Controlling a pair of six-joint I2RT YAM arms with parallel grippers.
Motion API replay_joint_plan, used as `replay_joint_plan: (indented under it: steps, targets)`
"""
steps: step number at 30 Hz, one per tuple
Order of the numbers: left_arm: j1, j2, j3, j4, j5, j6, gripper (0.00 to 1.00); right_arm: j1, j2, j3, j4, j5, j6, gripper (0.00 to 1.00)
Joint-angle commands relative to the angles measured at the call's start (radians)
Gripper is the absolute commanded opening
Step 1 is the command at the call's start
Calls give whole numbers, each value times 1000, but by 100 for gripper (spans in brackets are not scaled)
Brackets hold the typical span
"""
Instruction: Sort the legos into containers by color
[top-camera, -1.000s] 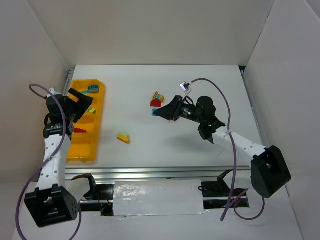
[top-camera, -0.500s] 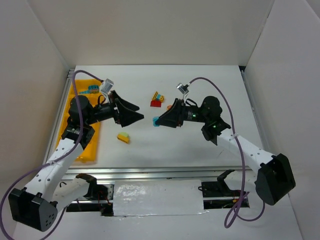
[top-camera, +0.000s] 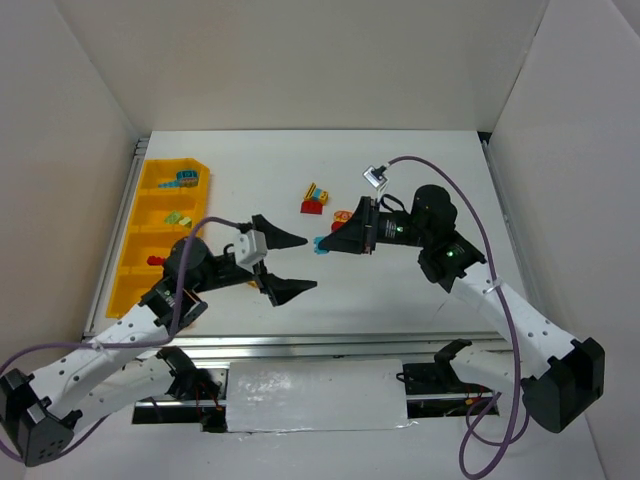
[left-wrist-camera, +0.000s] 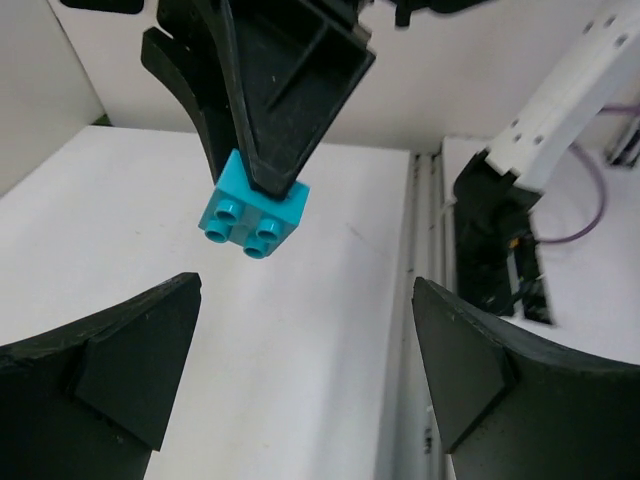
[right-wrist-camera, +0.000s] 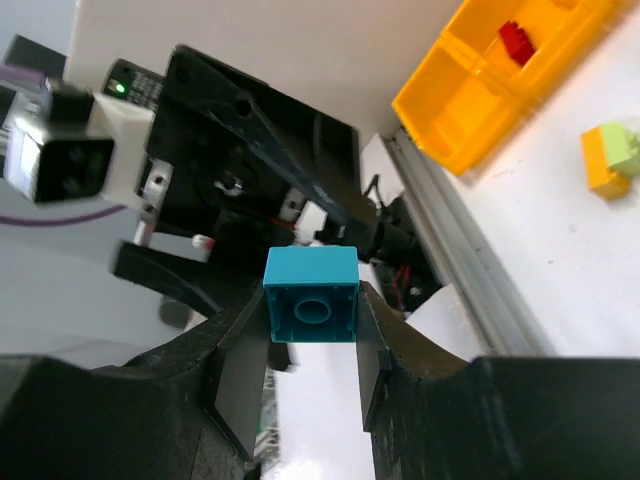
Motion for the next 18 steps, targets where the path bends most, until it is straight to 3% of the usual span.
replay_joint_plan:
  steps: [1,5,12,18]
  targets:
    - [-69,35,36,52,-146,282,100,-5,-28,17,-32,-53,85,0]
    - [-164,98,121,-30,-223,382,98,-4,-49,-6,1,-120,146,0]
    - [-168,103,148,-1,-173,370,97,-4,-108,-31,-30,-116,103,0]
    - [-168,123,181,-1,-95,326,88,-5,-69,-48,24,-170,130,0]
